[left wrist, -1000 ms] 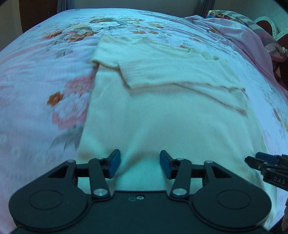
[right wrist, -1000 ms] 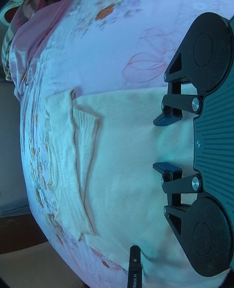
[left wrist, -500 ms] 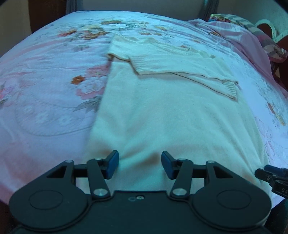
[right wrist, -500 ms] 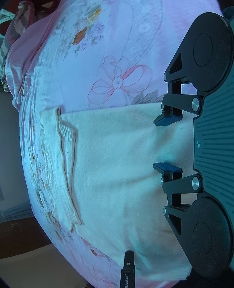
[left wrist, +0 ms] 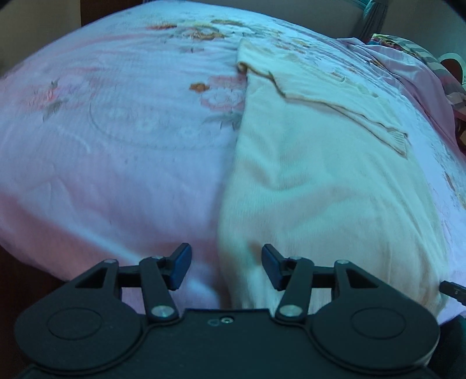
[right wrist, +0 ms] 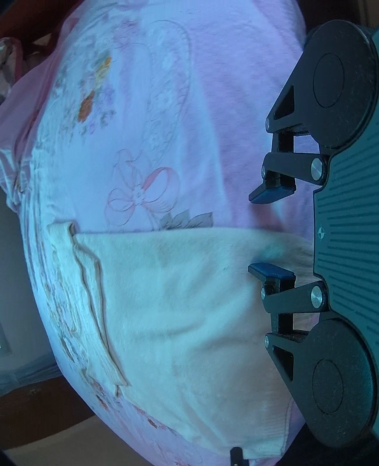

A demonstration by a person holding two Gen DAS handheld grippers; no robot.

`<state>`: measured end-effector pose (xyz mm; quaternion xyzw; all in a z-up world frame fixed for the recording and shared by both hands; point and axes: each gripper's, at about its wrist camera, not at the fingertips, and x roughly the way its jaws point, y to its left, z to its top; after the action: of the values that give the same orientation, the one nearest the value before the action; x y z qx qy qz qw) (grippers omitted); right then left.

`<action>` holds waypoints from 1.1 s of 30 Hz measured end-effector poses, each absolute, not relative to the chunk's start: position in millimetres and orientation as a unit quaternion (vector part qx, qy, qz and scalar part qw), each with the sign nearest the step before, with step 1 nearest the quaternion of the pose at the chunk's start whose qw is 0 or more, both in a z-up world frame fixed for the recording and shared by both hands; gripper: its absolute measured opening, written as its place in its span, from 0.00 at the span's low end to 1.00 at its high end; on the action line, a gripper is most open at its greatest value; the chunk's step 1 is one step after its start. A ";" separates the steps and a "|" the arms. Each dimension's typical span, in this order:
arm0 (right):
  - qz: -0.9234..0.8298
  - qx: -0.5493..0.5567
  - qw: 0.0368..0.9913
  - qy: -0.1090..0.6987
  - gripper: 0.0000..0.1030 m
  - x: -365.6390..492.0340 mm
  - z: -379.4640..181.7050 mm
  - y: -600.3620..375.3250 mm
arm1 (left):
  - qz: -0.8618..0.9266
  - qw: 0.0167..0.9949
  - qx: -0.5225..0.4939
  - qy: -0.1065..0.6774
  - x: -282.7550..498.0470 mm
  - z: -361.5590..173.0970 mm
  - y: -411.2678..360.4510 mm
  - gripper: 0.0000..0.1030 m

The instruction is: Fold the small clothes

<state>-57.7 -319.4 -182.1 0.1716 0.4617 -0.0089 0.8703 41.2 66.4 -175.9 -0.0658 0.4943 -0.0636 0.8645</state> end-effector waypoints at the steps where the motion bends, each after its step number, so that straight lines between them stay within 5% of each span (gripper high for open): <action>1: -0.008 0.179 0.868 0.463 0.44 -58.8 -183.6 -321.1 | -0.070 0.862 -0.067 0.497 39.8 -178.1 66.2 0.52; 7: 0.019 0.221 0.857 0.466 0.44 -59.6 -186.7 -320.1 | -0.090 0.852 -0.084 0.508 35.4 -185.6 63.8 0.56; 17: 0.038 0.251 0.846 0.469 0.43 -64.0 -190.3 -317.0 | -0.112 0.830 -0.116 0.534 27.8 -198.7 65.5 0.40; 19: 0.045 0.256 0.843 0.471 0.30 -63.2 -191.2 -316.3 | -0.118 0.825 -0.121 0.539 27.3 -201.0 64.3 0.27; 20: 0.054 0.266 0.837 0.475 0.05 -61.8 -192.5 -316.7 | -0.125 0.822 -0.132 0.540 26.6 -200.9 64.4 0.10; 33: 0.082 0.355 0.849 0.382 0.05 -0.7 -131.0 -350.7 | -0.177 0.845 -0.198 0.464 100.6 -129.2 47.8 0.08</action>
<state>-0.7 -350.7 -131.0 0.3553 0.3816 0.0822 0.8494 100.6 47.8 -129.2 -0.1981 0.4636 -0.1768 0.8453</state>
